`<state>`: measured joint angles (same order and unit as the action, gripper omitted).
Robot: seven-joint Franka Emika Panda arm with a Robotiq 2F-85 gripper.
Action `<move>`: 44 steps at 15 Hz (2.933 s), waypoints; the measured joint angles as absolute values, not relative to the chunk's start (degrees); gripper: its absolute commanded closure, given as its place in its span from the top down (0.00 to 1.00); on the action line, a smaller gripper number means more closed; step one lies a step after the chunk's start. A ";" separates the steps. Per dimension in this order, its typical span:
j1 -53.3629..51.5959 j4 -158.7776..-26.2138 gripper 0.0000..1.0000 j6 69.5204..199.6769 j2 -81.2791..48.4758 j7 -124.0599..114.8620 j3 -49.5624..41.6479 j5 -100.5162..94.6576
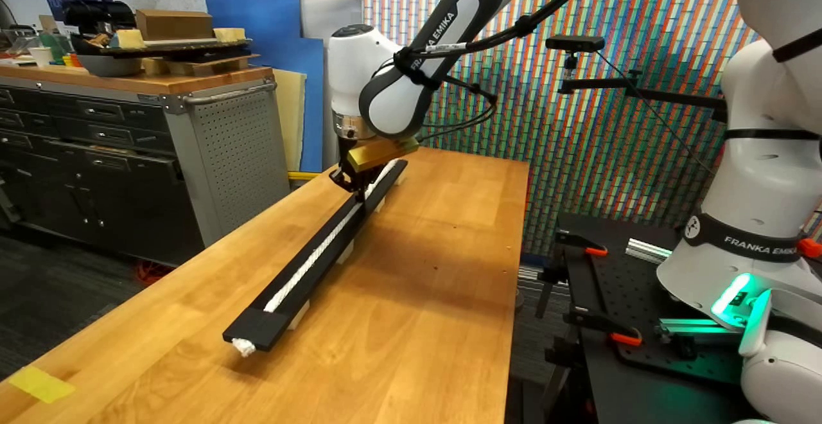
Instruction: Fit the rope along the center of the black object
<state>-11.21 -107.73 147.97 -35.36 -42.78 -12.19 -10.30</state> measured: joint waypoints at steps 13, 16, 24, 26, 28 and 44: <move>-10.77 -106.96 0.00 147.01 -35.67 -42.12 -12.40 -9.61; -10.22 -106.87 0.00 147.01 -35.76 -42.17 -12.71 -9.61; -7.74 -105.75 0.00 147.01 -36.50 -42.17 -12.92 -9.57; -7.43 -105.32 0.00 146.93 -36.74 -42.17 -12.93 -9.39; -7.17 -105.01 0.00 146.85 -36.92 -42.17 -12.98 -9.22; -5.24 -103.72 0.00 146.64 -38.04 -42.24 -15.33 -8.61</move>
<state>-5.24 -103.72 146.64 -38.04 -42.24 -15.33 -8.61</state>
